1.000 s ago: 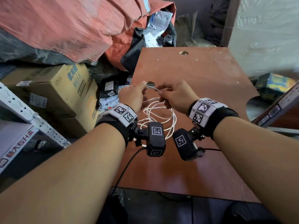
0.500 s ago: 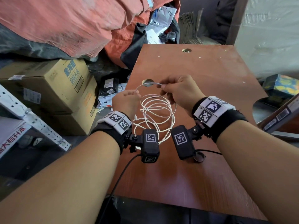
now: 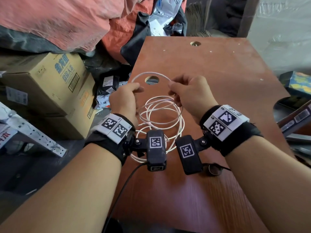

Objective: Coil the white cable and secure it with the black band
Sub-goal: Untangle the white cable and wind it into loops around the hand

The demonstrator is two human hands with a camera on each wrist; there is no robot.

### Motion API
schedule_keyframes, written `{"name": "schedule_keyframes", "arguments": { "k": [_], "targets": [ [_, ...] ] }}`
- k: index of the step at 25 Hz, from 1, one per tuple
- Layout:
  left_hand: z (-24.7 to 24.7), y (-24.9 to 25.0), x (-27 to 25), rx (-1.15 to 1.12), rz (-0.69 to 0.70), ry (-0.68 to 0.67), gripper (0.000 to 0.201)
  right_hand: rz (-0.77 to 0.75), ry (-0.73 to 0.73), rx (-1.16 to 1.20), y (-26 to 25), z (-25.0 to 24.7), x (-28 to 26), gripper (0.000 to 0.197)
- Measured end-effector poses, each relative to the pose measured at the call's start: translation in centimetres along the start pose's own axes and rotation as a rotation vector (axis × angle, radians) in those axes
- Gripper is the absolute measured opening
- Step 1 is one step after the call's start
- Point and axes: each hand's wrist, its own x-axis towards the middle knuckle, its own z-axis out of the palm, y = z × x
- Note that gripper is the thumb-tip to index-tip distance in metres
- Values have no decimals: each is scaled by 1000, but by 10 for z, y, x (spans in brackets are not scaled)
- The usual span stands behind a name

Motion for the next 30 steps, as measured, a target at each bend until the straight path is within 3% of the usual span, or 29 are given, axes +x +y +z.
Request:
{"name": "schedule_keyframes", "arguments": {
  "k": [3,7,13,19,24,30],
  "targets": [
    [-2,-2,-6,-156,-31,-107,17,5,13,44,7,1,0,14],
    [-1,-1,-11,-309,-34,-212,24,-102,54,27,12,-3,-8,21],
    [6,2,-24,-212,104,-246,23,-117,93,21,9,-15,-18,22],
    [3,-3,-42,-250,59,-260,29,-153,111,-20,3,-21,-32,21],
    [4,7,-64,-222,207,-311,35,-125,186,-23,-7,-34,-47,18],
    [0,4,-88,-230,110,-399,39,-153,265,30,-5,-33,-55,13]
  ]
}}
